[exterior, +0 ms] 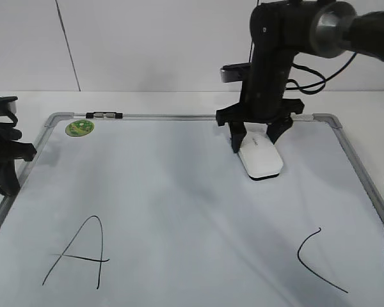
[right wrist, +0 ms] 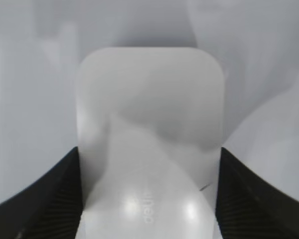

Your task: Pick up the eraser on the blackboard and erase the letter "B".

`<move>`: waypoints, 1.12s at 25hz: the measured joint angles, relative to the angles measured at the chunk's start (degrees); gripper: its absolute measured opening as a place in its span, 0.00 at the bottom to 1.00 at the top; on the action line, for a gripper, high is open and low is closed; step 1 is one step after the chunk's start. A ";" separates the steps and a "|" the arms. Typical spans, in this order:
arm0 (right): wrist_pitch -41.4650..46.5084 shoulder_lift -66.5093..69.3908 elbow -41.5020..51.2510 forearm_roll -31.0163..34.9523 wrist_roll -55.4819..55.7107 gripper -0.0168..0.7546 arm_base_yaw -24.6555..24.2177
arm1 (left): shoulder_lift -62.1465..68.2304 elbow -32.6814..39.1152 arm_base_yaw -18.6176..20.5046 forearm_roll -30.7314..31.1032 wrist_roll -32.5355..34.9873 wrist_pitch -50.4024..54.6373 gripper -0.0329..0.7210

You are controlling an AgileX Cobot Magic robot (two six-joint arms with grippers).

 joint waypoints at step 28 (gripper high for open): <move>-2.97 -1.37 3.04 0.97 -2.23 0.71 -3.69 | 0.08 0.00 0.00 0.00 0.00 0.01 0.07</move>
